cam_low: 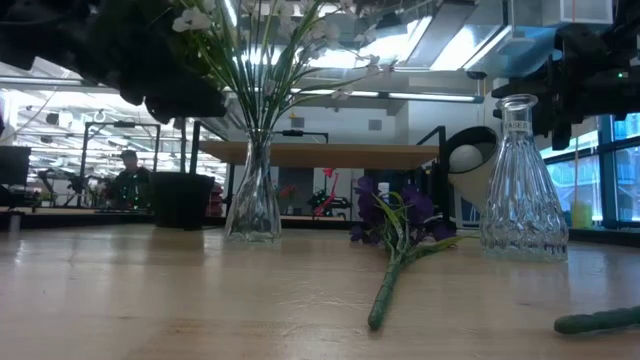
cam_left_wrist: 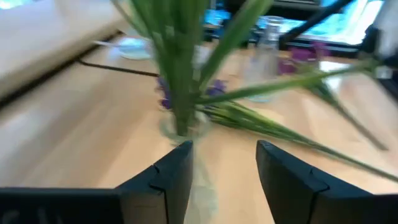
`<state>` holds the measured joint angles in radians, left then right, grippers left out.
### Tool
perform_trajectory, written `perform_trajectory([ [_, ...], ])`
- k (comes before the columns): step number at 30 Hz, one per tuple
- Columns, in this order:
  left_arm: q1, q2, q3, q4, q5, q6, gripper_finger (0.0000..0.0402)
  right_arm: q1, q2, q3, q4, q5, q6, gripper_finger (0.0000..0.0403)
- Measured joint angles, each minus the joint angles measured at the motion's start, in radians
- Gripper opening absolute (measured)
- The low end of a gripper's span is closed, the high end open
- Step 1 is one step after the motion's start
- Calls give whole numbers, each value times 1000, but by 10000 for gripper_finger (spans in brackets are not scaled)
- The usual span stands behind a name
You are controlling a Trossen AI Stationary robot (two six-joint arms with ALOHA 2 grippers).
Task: Pick and place flowers into a vace then onto a shelf
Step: Put the left transparent vase on the shelf
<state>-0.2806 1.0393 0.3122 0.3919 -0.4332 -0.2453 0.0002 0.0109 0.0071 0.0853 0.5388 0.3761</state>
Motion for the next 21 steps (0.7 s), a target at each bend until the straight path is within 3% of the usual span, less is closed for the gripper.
perform_trajectory([
  [9,2,79,0,-2,-14,-11,208,0,0,0,0,0,-19,198],
  [17,2,172,0,30,-212,-158,213,0,0,0,0,0,-19,198],
  [21,2,200,0,119,-173,-133,217,0,0,0,0,0,-20,198],
])
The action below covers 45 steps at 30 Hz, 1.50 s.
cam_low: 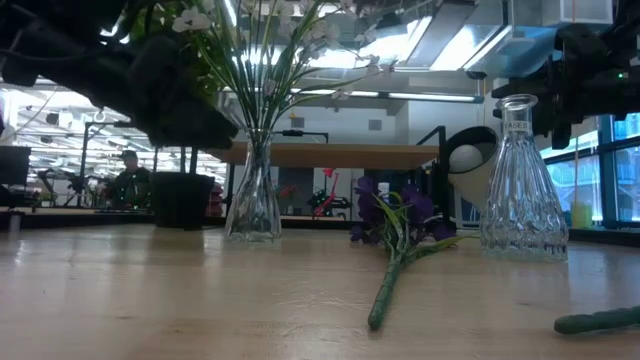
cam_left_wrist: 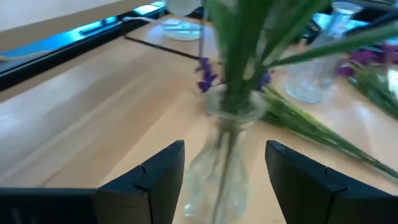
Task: Pick and place flowers into a vace then onto a shelf
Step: Put the left transparent vase on the shelf
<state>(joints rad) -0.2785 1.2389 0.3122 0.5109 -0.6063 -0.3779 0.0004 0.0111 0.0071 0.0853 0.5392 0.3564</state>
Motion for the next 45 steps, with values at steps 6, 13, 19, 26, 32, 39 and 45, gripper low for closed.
perform_trajectory([
  [6,3,77,0,50,-7,2,224,0,0,0,0,0,0,198],
  [13,42,153,0,216,-19,63,224,0,0,0,0,0,0,198],
  [19,77,194,0,253,32,27,224,0,0,0,0,0,0,198],
  [26,86,276,1,417,55,74,224,0,0,0,0,0,-22,198],
  [32,86,362,1,532,30,89,224,0,0,0,0,0,-25,198],
  [39,107,433,3,628,25,129,218,0,0,0,0,0,-25,198],
  [45,122,448,4,640,23,129,177,0,0,0,0,0,-25,198],
])
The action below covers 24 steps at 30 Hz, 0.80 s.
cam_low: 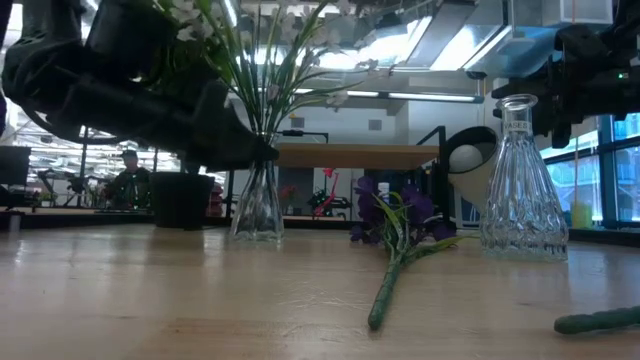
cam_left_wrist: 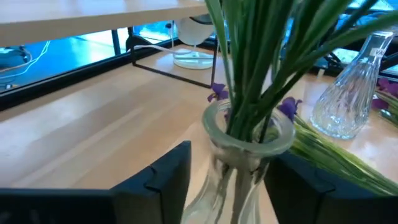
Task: Pick and place flowers into a vace then onto a shelf
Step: Put the left transparent vase on the shelf
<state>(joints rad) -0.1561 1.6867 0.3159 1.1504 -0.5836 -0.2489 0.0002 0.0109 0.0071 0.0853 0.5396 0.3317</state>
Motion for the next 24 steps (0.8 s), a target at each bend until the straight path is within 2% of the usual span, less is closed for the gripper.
perform_trajectory([
  [7,1,0,21,-4,2,1,116,0,0,0,0,0,0,198],
  [18,1,-14,22,30,0,1,123,0,0,0,0,0,0,198],
  [24,1,-64,22,105,11,75,115,0,0,0,0,0,-1,198],
])
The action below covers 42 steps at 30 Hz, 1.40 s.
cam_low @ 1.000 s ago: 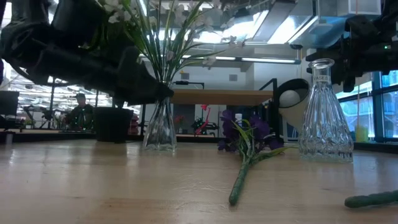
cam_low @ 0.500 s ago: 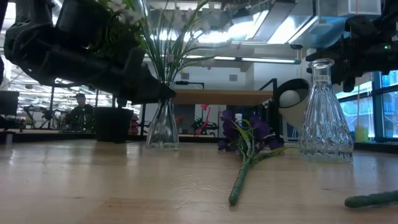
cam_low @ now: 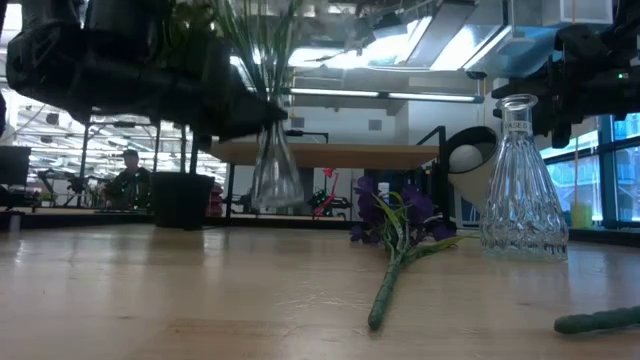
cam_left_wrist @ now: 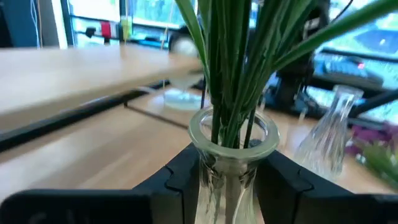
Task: Pick and place flowers into a vace then onto a shelf
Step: Put the left transparent vase on the shelf
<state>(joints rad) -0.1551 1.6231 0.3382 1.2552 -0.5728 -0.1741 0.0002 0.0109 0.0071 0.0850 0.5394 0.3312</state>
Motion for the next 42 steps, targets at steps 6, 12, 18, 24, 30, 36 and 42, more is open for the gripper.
perform_trajectory([
  [6,0,-101,21,-12,7,72,120,0,0,0,0,0,0,198],
  [12,19,-233,121,-223,2,174,117,0,0,0,0,0,0,198],
  [18,81,-381,282,-625,-3,180,119,0,0,0,0,0,0,198],
  [24,163,-460,436,-897,-11,220,121,0,0,0,0,0,0,198],
  [30,262,-491,469,-923,20,261,118,0,0,0,0,0,0,198],
  [36,364,-448,469,-999,119,162,124,0,0,0,0,0,0,198],
  [42,412,-378,469,-949,121,169,118,0,0,0,0,0,0,198],
])
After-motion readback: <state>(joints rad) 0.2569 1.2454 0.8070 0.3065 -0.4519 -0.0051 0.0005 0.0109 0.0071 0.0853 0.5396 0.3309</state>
